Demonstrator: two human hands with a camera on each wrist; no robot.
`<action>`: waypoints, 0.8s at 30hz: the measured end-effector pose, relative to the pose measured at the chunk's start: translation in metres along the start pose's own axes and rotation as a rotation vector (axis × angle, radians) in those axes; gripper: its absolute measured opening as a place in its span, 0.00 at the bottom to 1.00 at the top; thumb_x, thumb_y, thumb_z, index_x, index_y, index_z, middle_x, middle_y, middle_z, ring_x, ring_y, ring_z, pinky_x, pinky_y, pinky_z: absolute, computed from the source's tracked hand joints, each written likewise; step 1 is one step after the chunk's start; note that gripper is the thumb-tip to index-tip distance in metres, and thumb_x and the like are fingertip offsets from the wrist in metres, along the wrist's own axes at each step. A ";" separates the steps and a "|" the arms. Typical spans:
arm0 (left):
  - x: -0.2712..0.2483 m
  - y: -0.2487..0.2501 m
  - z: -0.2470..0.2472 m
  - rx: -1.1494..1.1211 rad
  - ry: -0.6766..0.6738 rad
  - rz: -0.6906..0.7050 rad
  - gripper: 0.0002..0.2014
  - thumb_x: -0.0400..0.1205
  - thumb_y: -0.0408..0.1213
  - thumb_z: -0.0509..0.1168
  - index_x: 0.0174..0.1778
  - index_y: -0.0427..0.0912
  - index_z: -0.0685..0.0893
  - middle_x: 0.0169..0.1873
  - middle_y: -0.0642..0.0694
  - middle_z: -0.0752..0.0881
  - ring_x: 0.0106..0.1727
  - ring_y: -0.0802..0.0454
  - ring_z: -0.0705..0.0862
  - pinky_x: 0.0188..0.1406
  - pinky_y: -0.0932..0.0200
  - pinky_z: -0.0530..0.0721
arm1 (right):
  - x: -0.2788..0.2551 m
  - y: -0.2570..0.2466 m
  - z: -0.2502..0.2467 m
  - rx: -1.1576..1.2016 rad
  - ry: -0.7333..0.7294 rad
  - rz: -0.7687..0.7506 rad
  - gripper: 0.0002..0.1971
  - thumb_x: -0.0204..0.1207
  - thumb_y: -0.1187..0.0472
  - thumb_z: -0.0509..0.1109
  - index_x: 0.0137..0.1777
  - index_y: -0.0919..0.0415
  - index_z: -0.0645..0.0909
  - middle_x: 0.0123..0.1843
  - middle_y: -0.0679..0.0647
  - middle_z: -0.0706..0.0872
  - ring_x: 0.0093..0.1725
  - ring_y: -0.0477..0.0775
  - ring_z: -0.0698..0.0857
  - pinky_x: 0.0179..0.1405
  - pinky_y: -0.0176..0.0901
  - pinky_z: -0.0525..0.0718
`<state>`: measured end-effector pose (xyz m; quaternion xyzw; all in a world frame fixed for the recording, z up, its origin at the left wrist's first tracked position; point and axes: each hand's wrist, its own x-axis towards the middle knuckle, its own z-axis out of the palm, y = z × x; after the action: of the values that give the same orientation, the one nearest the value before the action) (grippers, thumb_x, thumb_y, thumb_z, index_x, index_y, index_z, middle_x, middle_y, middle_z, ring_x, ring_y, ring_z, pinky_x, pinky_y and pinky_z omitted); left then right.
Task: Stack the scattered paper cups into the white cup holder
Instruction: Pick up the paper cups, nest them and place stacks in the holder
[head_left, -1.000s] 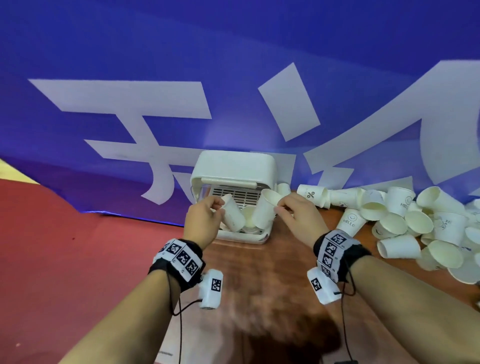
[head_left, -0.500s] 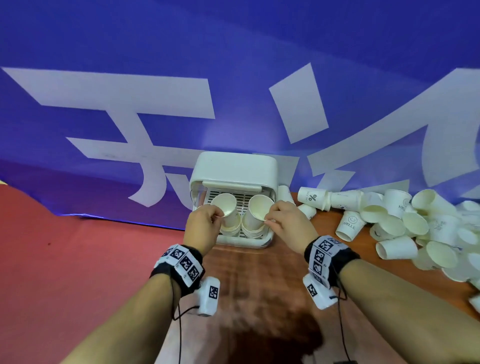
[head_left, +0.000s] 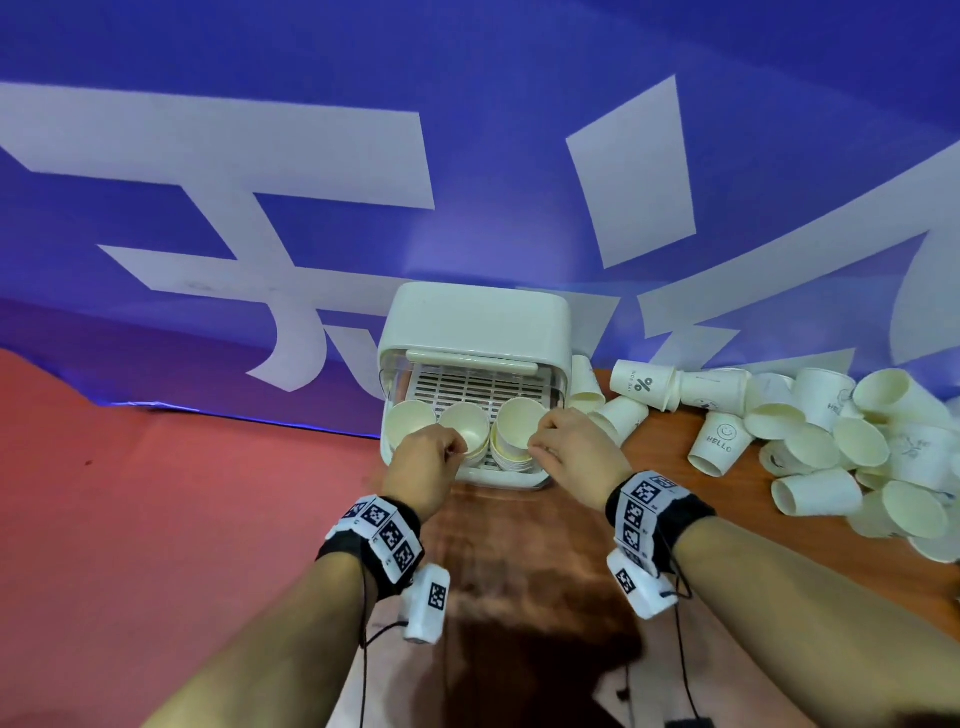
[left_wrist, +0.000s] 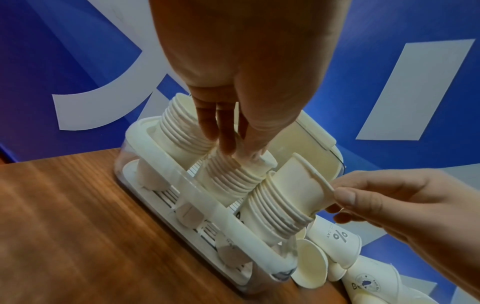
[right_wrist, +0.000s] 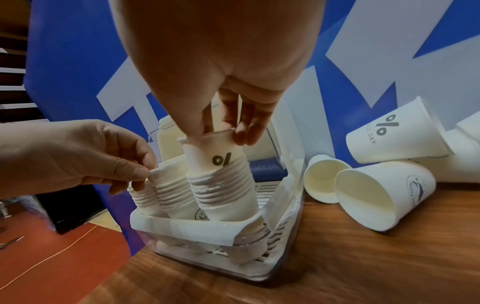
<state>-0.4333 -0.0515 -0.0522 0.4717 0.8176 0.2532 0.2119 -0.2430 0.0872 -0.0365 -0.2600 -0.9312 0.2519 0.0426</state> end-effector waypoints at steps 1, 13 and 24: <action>0.000 -0.002 0.002 0.015 -0.009 -0.008 0.04 0.76 0.30 0.68 0.41 0.42 0.87 0.40 0.48 0.87 0.42 0.50 0.83 0.41 0.55 0.81 | 0.001 0.001 0.003 0.002 -0.015 0.003 0.10 0.81 0.56 0.67 0.49 0.57 0.89 0.48 0.52 0.81 0.51 0.55 0.78 0.51 0.48 0.77; 0.006 -0.012 0.011 0.100 -0.037 -0.033 0.04 0.79 0.37 0.68 0.45 0.47 0.88 0.47 0.50 0.88 0.49 0.48 0.85 0.44 0.52 0.84 | 0.008 0.006 0.023 -0.038 -0.087 0.026 0.12 0.83 0.53 0.65 0.52 0.56 0.89 0.50 0.51 0.83 0.54 0.54 0.75 0.55 0.47 0.76; 0.000 -0.005 0.008 0.133 -0.034 -0.062 0.06 0.81 0.37 0.67 0.49 0.47 0.88 0.50 0.50 0.88 0.51 0.47 0.86 0.45 0.52 0.84 | 0.009 0.005 0.025 -0.098 -0.123 0.049 0.14 0.85 0.52 0.61 0.56 0.53 0.87 0.53 0.49 0.83 0.56 0.55 0.75 0.56 0.43 0.72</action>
<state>-0.4318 -0.0521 -0.0618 0.4635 0.8432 0.1835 0.2014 -0.2535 0.0838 -0.0610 -0.2687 -0.9366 0.2226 -0.0337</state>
